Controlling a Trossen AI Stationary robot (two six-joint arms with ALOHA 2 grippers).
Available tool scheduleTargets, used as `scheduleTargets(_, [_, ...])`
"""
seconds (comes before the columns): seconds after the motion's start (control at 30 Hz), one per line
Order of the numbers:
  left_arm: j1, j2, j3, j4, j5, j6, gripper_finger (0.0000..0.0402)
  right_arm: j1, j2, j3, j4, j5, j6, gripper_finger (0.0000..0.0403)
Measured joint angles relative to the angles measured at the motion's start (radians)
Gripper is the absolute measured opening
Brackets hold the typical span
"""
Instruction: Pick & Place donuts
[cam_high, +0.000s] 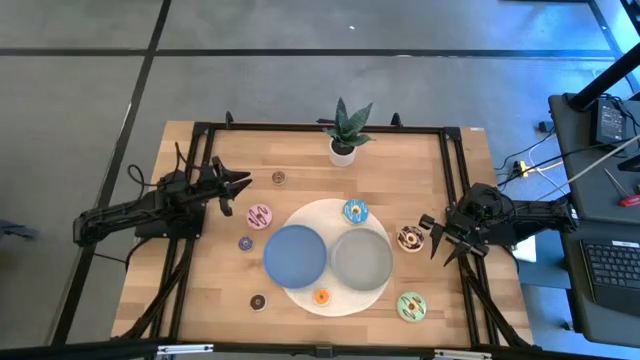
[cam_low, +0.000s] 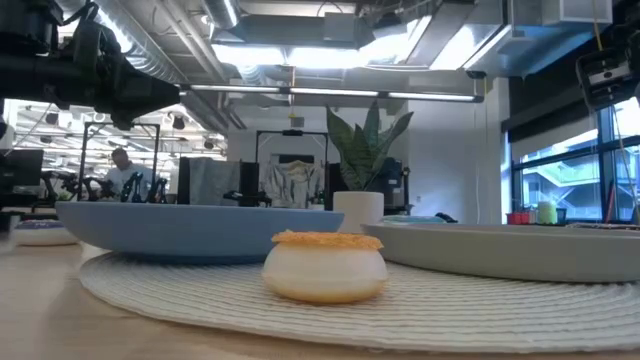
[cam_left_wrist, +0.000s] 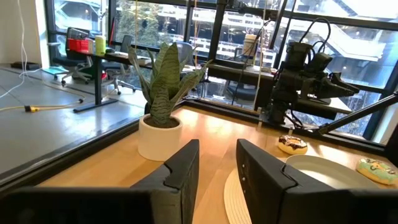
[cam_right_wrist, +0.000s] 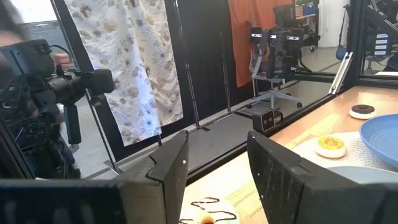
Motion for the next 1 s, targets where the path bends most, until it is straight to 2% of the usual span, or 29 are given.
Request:
scheduleTargets(0.27, [0.000,0.000,0.000,0.000,0.000,0.000,0.0102,0.000,0.000,0.000,0.000,0.002,-0.004,0.0165])
scheduleTargets(0.33, [0.000,0.000,0.000,0.000,0.000,0.000,0.0102,0.000,0.000,0.000,0.004,0.056,-0.074,0.0165])
scheduleTargets(0.4, [0.000,0.000,0.000,0.000,0.000,0.000,0.0104,0.000,0.000,0.000,0.018,0.161,-0.171,0.0165])
scheduleTargets(0.53, [0.000,0.000,0.000,0.000,0.000,0.000,0.0106,0.000,0.000,0.000,0.024,0.303,-0.207,0.0165])
scheduleTargets(0.8, [0.000,0.000,0.000,0.000,0.000,0.000,0.0103,0.000,0.000,0.000,0.045,0.334,-0.227,0.0165])
scheduleTargets(0.9, [0.000,0.000,0.000,0.000,0.000,0.000,0.0103,0.000,0.000,0.000,0.101,0.470,-0.210,0.0165])
scheduleTargets(1.0, [0.000,0.000,0.000,0.000,0.000,0.000,0.0104,0.000,0.000,0.000,0.162,0.774,-0.059,0.0165])
